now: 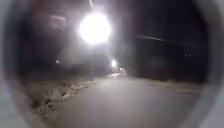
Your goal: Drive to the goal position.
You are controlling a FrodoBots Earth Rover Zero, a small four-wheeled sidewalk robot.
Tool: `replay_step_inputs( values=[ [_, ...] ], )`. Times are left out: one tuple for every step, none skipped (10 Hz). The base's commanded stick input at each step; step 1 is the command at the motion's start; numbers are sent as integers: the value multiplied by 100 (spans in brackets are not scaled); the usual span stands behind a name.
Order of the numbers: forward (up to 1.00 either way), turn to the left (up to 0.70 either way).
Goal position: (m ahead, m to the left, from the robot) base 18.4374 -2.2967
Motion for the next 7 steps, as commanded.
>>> replay_step_inputs(
  values=[
    [100,6],
    [100,7],
    [100,7],
    [100,8],
    [100,11],
    [100,13],
    [100,12]
  ],
)
